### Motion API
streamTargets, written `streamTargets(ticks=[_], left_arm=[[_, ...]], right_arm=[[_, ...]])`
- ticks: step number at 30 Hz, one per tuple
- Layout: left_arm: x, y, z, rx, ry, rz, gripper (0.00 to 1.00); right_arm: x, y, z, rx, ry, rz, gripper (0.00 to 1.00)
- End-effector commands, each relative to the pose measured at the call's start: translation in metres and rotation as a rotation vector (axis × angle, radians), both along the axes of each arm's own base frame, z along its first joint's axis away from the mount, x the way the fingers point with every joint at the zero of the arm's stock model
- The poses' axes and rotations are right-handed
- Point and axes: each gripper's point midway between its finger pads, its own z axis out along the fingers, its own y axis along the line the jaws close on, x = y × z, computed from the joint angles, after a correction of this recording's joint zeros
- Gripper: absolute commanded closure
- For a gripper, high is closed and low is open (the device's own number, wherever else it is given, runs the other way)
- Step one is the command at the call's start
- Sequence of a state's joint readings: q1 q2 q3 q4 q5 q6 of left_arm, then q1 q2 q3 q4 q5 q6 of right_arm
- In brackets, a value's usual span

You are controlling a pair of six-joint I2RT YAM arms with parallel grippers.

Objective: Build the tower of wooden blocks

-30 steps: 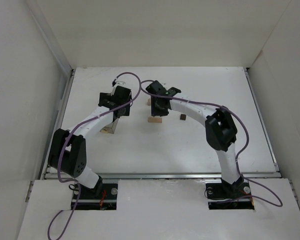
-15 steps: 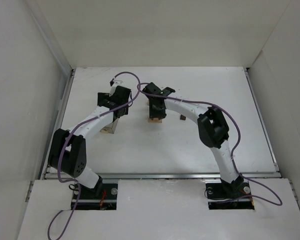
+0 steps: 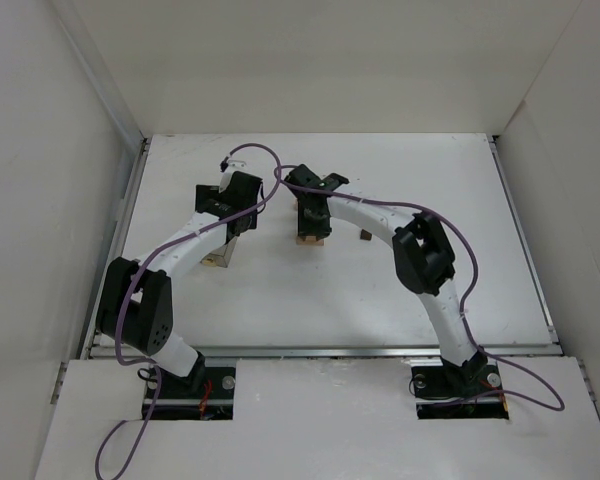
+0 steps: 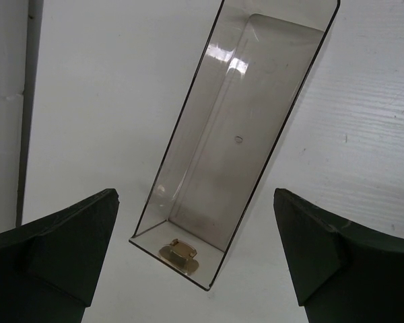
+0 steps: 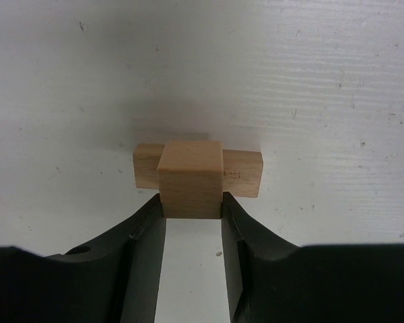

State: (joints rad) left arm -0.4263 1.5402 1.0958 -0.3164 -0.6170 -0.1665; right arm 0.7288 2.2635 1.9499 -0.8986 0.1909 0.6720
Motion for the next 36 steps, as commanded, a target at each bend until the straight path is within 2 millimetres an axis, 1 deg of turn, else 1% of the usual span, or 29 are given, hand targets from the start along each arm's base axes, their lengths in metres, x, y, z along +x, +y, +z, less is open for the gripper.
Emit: streamTargets(ticks=[1,3,4,10,12,13,15,16,17,18,20,22,23,25,26,27,30,33,34,36], left_arm=[[0.007,-0.005,0.021,-0.024,-0.065,-0.007,0.00],[0.007,-0.005,0.021,-0.024,-0.065,-0.007,0.00],[0.007,-0.005,0.021,-0.024,-0.065,-0.007,0.00],[0.009,-0.005,0.022,-0.028,-0.074,-0.007,0.00],[0.009,-0.006,0.021,-0.027,-0.068,-0.019,0.00],[0.009,-0.006,0.021,-0.027,-0.068,-0.019,0.00],[0.009,-0.006,0.021,-0.027,-0.068,-0.019,0.00],[0.007,-0.005,0.018,-0.023,-0.059,-0.019,0.00],[0.007,-0.005,0.018,-0.023,-0.059,-0.019,0.00],[0.007,-0.005,0.018,-0.023,-0.059,-0.019,0.00],[0.007,-0.007,0.017,-0.030,-0.057,-0.025,0.00],[0.007,-0.007,0.017,-0.030,-0.057,-0.025,0.00],[0.007,-0.007,0.017,-0.030,-0.057,-0.025,0.00],[0.007,-0.007,0.017,-0.030,-0.057,-0.025,0.00],[0.007,-0.007,0.017,-0.030,-0.057,-0.025,0.00],[0.007,-0.007,0.017,-0.023,-0.054,-0.030,0.00],[0.007,-0.008,0.016,-0.030,-0.050,-0.037,0.00],[0.007,-0.008,0.016,-0.030,-0.050,-0.037,0.00],[0.007,-0.008,0.016,-0.030,-0.050,-0.037,0.00],[0.007,-0.008,0.016,-0.030,-0.050,-0.037,0.00]], right_arm=[[-0.001,0.008,0.002,0.008,0.008,0.000,1.00],[0.001,0.010,0.005,0.014,0.001,0.000,1.00],[0.000,0.009,0.000,0.007,0.009,0.000,1.00],[-0.002,0.008,-0.001,0.000,0.017,0.000,1.00],[-0.004,0.006,-0.001,-0.006,0.023,0.000,0.96],[-0.007,0.009,-0.001,-0.006,0.023,0.009,0.95],[-0.007,0.009,-0.001,-0.006,0.023,0.009,0.94],[-0.007,0.009,-0.001,-0.006,0.023,0.009,0.92],[-0.009,0.008,-0.006,-0.019,0.037,0.009,0.91],[-0.009,0.008,-0.006,-0.019,0.037,0.009,0.89],[-0.009,0.008,-0.006,-0.019,0.037,0.009,0.80],[-0.009,0.008,-0.006,-0.019,0.037,0.009,0.76],[-0.008,0.007,-0.006,-0.022,0.032,-0.002,0.70],[-0.009,0.005,-0.007,-0.028,0.038,-0.002,0.64],[-0.009,0.005,-0.007,-0.028,0.039,-0.002,0.56],[-0.009,0.005,-0.007,-0.028,0.039,-0.002,0.54],[-0.009,0.005,-0.007,-0.028,0.039,-0.002,0.49],[-0.008,0.004,-0.007,-0.034,0.033,-0.005,0.49],[-0.008,0.004,-0.002,-0.028,0.026,-0.005,0.49],[-0.008,0.004,-0.002,-0.028,0.026,-0.005,0.49]])
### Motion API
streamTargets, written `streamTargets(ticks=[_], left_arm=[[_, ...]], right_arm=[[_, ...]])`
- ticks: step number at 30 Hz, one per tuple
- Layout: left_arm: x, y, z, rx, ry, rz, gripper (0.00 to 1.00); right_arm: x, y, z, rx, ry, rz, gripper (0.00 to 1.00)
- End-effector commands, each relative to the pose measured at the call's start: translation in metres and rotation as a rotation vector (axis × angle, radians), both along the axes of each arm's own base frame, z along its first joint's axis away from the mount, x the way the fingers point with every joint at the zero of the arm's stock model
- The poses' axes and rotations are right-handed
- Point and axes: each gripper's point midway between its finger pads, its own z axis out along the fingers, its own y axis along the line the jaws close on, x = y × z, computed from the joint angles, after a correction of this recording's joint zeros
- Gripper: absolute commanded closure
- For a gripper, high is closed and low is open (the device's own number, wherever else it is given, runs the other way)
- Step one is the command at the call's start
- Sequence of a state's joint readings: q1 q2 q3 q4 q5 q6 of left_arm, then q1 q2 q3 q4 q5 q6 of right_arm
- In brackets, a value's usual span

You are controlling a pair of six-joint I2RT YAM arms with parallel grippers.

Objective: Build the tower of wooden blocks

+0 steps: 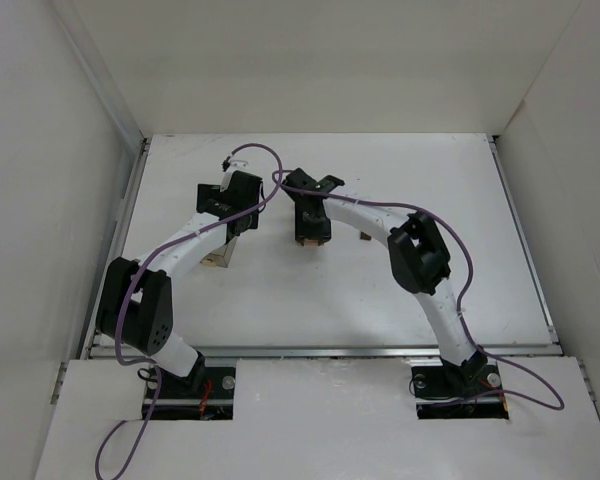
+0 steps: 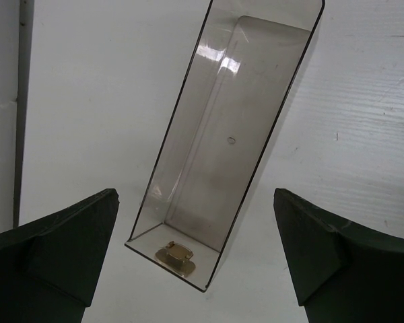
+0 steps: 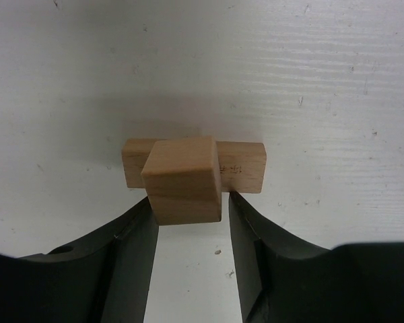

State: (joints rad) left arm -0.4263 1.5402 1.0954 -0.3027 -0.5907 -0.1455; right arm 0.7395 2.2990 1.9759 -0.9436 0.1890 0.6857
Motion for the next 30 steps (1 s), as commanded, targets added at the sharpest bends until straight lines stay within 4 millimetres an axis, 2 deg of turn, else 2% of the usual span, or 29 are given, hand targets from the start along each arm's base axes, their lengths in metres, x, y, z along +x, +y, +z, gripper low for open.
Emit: streamTargets(ticks=[1,9,13,15,16,17,19,20,21,22,23,25,26,27,28,29,30], left_arm=[[0.006,-0.005,0.018,-0.026,-0.062,-0.007,0.00],[0.006,-0.005,0.018,-0.026,-0.062,-0.007,0.00],[0.006,-0.004,0.018,-0.019,-0.059,-0.013,0.00],[0.006,-0.004,0.018,-0.019,-0.059,-0.013,0.00],[0.006,-0.004,0.018,-0.012,-0.056,-0.019,0.00],[0.006,-0.003,0.018,-0.003,-0.052,-0.026,0.00],[0.008,-0.010,0.017,-0.010,-0.041,-0.075,0.00],[0.011,-0.015,0.021,0.007,-0.032,-0.141,0.00],[0.010,-0.033,0.015,-0.038,0.008,-0.255,0.00],[0.009,-0.042,0.012,-0.048,0.031,-0.329,0.00],[0.010,-0.050,0.015,-0.056,0.037,-0.393,0.00],[0.007,-0.086,0.018,-0.066,0.063,-0.625,0.00],[0.009,-0.099,0.024,-0.065,0.054,-0.693,0.00],[0.009,-0.111,0.023,-0.061,0.070,-0.768,0.00],[0.002,-0.135,0.025,-0.093,0.081,-0.897,0.00],[0.003,-0.148,0.038,-0.046,0.076,-1.007,0.00],[0.003,-0.161,0.031,-0.027,0.111,-1.080,0.00]], right_arm=[[0.001,0.004,0.009,0.002,-0.017,-0.004,0.49],[-0.003,0.017,0.026,0.016,-0.060,0.053,0.48],[-0.010,0.011,0.051,-0.002,-0.108,0.080,0.31],[-0.012,0.004,0.057,-0.020,-0.123,0.112,0.23],[-0.015,0.001,0.069,-0.009,-0.141,0.119,0.20],[-0.016,-0.003,0.074,-0.019,-0.151,0.131,0.18],[-0.024,-0.012,0.077,-0.031,-0.147,0.147,0.15],[-0.027,-0.016,0.094,-0.013,-0.173,0.155,0.15],[-0.031,-0.020,0.100,-0.015,-0.181,0.172,0.15],[-0.035,-0.033,0.099,-0.032,-0.171,0.173,0.13],[-0.036,-0.045,0.119,-0.012,-0.204,0.166,0.12],[-0.039,-0.067,0.129,-0.027,-0.216,0.196,0.10],[-0.037,-0.095,0.122,-0.056,-0.196,0.165,0.10],[-0.038,-0.110,0.135,-0.041,-0.215,0.154,0.09],[-0.034,-0.123,0.135,-0.040,-0.217,0.157,0.09],[-0.028,-0.154,0.127,-0.058,-0.191,0.097,0.09],[-0.025,-0.166,0.127,-0.055,-0.184,0.075,0.09]])
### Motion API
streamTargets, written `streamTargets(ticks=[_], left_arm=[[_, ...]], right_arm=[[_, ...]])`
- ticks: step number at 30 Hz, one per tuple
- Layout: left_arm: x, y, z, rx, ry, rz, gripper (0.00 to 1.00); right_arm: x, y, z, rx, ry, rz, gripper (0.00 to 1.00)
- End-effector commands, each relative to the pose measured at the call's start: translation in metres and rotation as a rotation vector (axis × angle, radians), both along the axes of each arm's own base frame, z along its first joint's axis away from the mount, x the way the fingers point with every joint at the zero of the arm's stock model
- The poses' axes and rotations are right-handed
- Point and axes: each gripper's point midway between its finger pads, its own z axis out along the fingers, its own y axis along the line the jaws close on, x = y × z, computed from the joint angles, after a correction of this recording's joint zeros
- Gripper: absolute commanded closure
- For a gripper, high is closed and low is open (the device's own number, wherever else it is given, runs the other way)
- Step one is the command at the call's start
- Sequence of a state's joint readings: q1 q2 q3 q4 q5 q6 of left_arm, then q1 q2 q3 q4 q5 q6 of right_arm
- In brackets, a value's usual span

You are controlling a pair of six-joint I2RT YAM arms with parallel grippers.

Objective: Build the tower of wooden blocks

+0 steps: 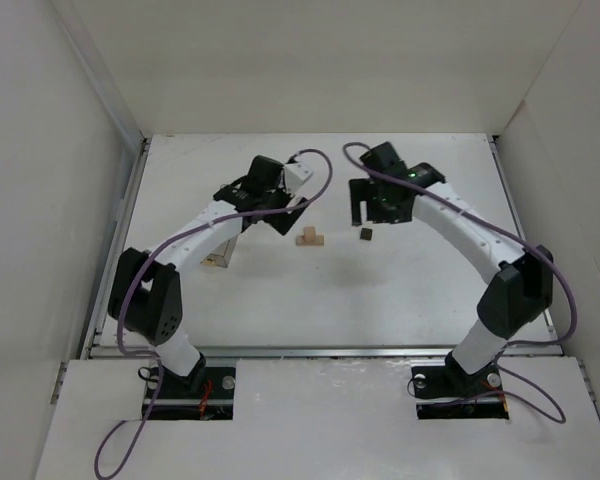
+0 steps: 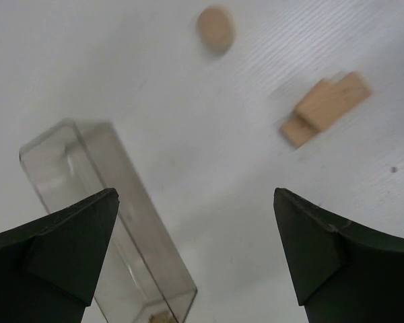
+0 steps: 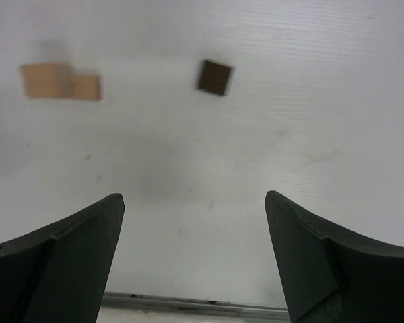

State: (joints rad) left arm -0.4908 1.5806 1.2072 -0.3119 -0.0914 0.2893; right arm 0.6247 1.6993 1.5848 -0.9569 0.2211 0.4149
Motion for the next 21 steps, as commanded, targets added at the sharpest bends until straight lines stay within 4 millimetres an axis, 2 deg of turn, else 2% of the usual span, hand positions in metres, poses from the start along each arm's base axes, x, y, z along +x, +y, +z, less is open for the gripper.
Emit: streamTargets(ticks=[1,3,4,6,7,10,11,13,14,17,21], left_arm=[[-0.009,-0.081,0.024,0.000,-0.023,-0.477,0.00],[-0.012,-0.101,0.028,0.088,-0.023,-0.632,0.00],[-0.021,-0.118,0.010,0.115,0.022,-0.710,0.00],[-0.026,-0.129,0.001,0.153,0.056,-0.782,0.00],[-0.022,-0.131,-0.015,0.179,0.077,-0.807,0.00],[-0.031,-0.133,-0.033,0.212,0.157,-0.870,0.00],[-0.039,-0.128,-0.051,0.236,0.220,-0.900,0.00],[-0.036,-0.130,-0.059,0.240,0.238,-0.901,0.00],[-0.035,-0.131,-0.069,0.245,0.256,-0.902,0.00],[-0.017,-0.139,-0.068,0.245,0.220,-0.845,0.00],[-0.013,-0.140,-0.073,0.251,0.221,-0.830,0.00]], right_arm=[[0.019,-0.056,-0.003,-0.013,0.009,-0.052,0.09],[0.032,-0.069,-0.001,0.026,0.000,-0.083,0.09],[0.033,-0.070,-0.003,0.044,0.003,-0.085,0.09],[0.038,-0.073,-0.008,0.061,0.007,-0.084,0.09],[0.039,-0.073,-0.010,0.062,0.005,-0.084,0.09],[0.038,-0.079,-0.020,0.072,0.026,-0.077,0.09],[0.039,-0.082,-0.019,0.077,0.016,-0.073,0.09],[0.039,-0.087,-0.025,0.067,0.024,-0.073,0.09],[0.040,-0.092,-0.022,0.066,0.013,-0.077,0.09],[0.041,-0.094,-0.024,0.070,0.013,-0.072,0.09],[0.040,-0.091,-0.026,0.103,0.023,-0.060,0.09]])
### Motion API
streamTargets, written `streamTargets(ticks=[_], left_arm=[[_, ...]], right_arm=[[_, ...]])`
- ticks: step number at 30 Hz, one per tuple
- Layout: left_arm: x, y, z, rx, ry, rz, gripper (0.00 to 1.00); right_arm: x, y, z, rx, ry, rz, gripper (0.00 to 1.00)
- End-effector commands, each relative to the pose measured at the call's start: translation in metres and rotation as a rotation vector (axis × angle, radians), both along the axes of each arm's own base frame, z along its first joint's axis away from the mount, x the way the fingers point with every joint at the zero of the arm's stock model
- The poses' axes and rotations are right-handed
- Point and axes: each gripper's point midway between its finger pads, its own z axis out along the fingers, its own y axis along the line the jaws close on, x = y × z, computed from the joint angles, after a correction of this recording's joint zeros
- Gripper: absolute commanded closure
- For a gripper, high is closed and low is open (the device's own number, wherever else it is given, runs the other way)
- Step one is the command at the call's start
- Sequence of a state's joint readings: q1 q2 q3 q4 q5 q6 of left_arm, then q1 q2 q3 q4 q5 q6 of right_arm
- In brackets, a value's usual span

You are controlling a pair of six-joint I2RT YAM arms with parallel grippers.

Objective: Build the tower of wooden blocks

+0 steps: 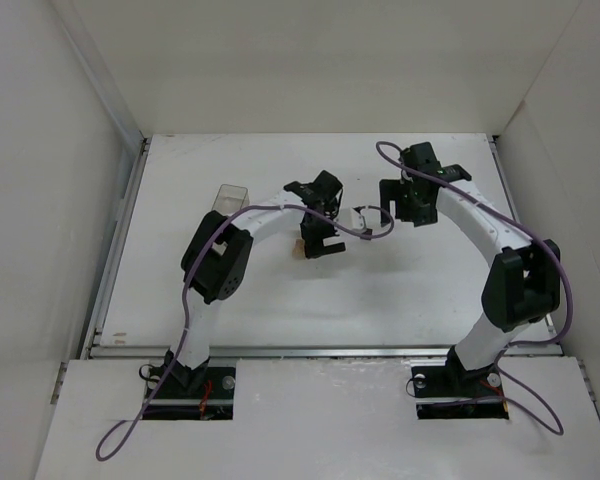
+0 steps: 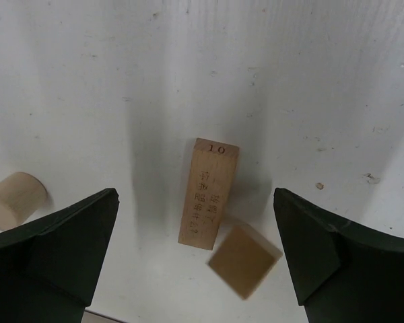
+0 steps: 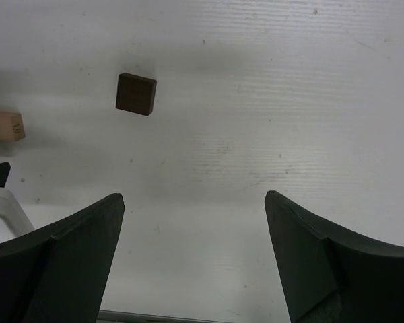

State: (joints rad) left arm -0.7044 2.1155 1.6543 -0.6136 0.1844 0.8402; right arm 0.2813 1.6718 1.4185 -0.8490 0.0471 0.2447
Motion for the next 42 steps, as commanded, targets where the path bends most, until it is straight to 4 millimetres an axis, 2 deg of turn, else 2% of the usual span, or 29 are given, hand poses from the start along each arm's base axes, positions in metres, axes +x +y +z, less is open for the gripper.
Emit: streamTargets(ticks=[1,6,10,13,14,16,18,19,22,23,24,28,34,37,38,39,42], left_arm=[[0.009,-0.008,0.025,-0.035,-0.047,-0.015,0.00],[0.007,0.001,0.018,-0.014,-0.027,-0.013,0.00],[0.010,0.007,0.032,-0.035,-0.039,0.002,0.00],[0.012,0.006,0.056,-0.089,-0.051,0.028,0.00],[0.014,0.008,0.076,-0.124,-0.079,0.032,0.00],[0.015,0.013,0.098,-0.185,-0.093,0.091,0.00],[0.018,0.031,0.122,-0.227,-0.118,0.166,0.00],[0.016,0.037,0.128,-0.241,-0.104,0.201,0.00],[-0.008,0.068,0.112,-0.180,-0.015,0.260,0.01],[-0.018,0.073,0.104,-0.161,0.016,0.274,0.03],[-0.034,0.082,0.080,-0.121,0.083,0.305,0.03],[-0.058,0.088,0.053,-0.121,0.146,0.401,0.07],[-0.057,0.076,0.037,-0.160,0.111,0.432,0.11],[-0.058,0.071,0.028,-0.146,0.118,0.429,0.17],[-0.054,0.068,0.029,-0.160,0.105,0.428,0.19],[-0.055,0.069,0.024,-0.151,0.120,0.440,0.25],[-0.051,0.068,0.013,-0.140,0.122,0.454,0.30]], right_arm=[[0.010,0.016,0.014,0.070,-0.069,0.055,0.09],[0.010,0.016,0.012,0.066,-0.071,0.063,0.09],[0.010,0.019,0.008,0.080,-0.056,0.072,0.09],[0.009,0.021,0.005,0.087,-0.044,0.077,0.09],[0.009,0.021,0.005,0.087,-0.044,0.077,0.09],[0.011,0.021,0.005,0.089,-0.053,0.078,0.09],[0.012,0.019,0.005,0.079,-0.056,0.061,0.09],[0.015,0.018,0.009,0.079,-0.067,0.043,0.09],[0.019,0.021,0.006,0.091,-0.051,0.014,0.09],[0.021,0.027,0.005,0.098,-0.048,0.011,0.09],[0.019,0.031,0.005,0.098,-0.047,0.023,0.09],[0.022,0.041,0.002,0.100,-0.045,0.019,0.09],[0.010,0.047,-0.013,0.081,-0.014,0.020,0.09],[0.007,0.047,-0.009,0.073,-0.027,0.013,0.09],[0.005,0.046,-0.013,0.069,-0.017,0.013,0.09],[0.003,0.045,-0.012,0.071,-0.023,0.013,0.09],[-0.001,0.042,-0.016,0.058,-0.015,0.008,0.09]])
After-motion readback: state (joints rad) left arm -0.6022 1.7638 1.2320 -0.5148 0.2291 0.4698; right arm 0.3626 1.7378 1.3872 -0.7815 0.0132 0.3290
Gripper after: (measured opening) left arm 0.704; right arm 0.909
